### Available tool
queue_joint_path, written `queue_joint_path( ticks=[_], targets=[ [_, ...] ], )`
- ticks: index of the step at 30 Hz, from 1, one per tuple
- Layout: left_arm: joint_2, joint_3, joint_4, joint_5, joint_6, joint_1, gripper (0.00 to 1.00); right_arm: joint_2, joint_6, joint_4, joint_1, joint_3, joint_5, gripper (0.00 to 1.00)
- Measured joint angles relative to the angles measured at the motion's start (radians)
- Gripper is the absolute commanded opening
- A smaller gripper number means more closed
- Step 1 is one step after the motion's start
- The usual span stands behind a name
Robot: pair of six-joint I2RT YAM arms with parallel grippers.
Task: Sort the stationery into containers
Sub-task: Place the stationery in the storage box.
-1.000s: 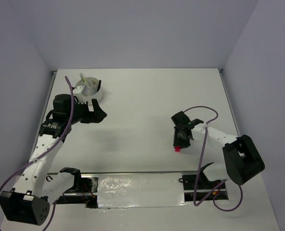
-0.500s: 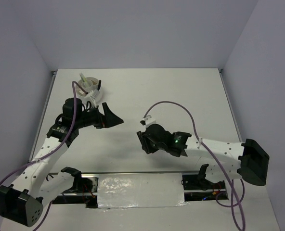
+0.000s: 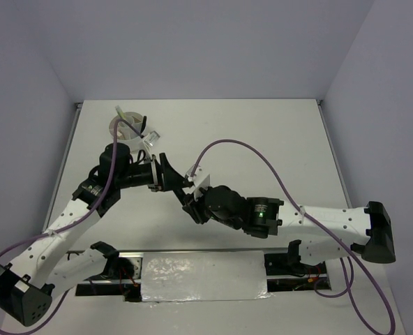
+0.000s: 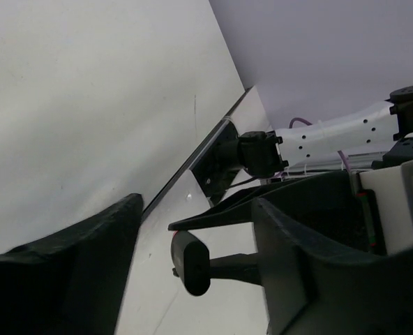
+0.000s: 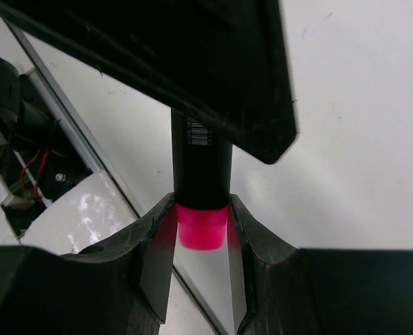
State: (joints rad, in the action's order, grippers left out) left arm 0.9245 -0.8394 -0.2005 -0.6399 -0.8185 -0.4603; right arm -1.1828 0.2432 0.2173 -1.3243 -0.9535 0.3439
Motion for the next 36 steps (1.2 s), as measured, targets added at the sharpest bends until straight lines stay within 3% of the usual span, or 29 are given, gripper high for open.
queue_joint_path(
  ticks=[5, 8, 9, 12, 14, 15, 16, 20, 23, 29, 32, 36],
  targets=[
    [0.000, 0.000, -0.004, 0.006, 0.000, -0.022, 0.64, 0.000, -0.034, 0.014, -0.002, -0.019, 0.060, 0.05],
    [0.001, -0.001, -0.011, 0.009, -0.001, -0.032, 0.43, -0.002, -0.050, 0.021, -0.002, -0.025, 0.085, 0.05],
    [0.002, -0.006, -0.020, 0.010, 0.000, -0.035, 0.26, -0.003, -0.056, 0.029, -0.002, -0.027, 0.091, 0.05],
    [0.018, -0.031, -0.054, 0.041, 0.034, -0.038, 0.00, -0.005, -0.062, 0.045, -0.002, -0.041, 0.109, 0.06],
    [0.034, -0.054, -0.069, 0.056, 0.058, -0.043, 0.00, -0.006, -0.066, 0.047, -0.002, -0.043, 0.117, 0.28],
    [0.041, -0.064, -0.080, 0.061, 0.064, -0.046, 0.00, -0.006, -0.068, 0.047, -0.002, -0.043, 0.120, 0.45],
    [0.046, -0.077, -0.095, 0.069, 0.078, -0.048, 0.00, -0.006, -0.068, 0.046, -0.002, -0.043, 0.122, 0.99],
    [0.079, -0.201, -0.206, 0.215, 0.163, -0.062, 0.00, 0.008, -0.064, 0.032, 0.005, -0.019, 0.138, 1.00],
    [0.162, -0.376, -0.287, 0.489, 0.291, -0.065, 0.00, 0.096, -0.037, 0.020, 0.039, 0.071, 0.139, 1.00],
    [0.406, -0.554, -0.255, 0.919, 0.632, -0.032, 0.00, 0.344, 0.010, 0.048, 0.082, 0.196, 0.142, 1.00],
    [0.579, -0.635, -0.274, 1.015, 0.714, 0.053, 0.00, 0.434, 0.031, 0.058, 0.082, 0.211, 0.137, 1.00],
    [0.741, -0.718, -0.235, 1.030, 0.731, 0.203, 0.00, 0.516, 0.048, 0.099, 0.081, 0.242, 0.130, 1.00]
  ],
)
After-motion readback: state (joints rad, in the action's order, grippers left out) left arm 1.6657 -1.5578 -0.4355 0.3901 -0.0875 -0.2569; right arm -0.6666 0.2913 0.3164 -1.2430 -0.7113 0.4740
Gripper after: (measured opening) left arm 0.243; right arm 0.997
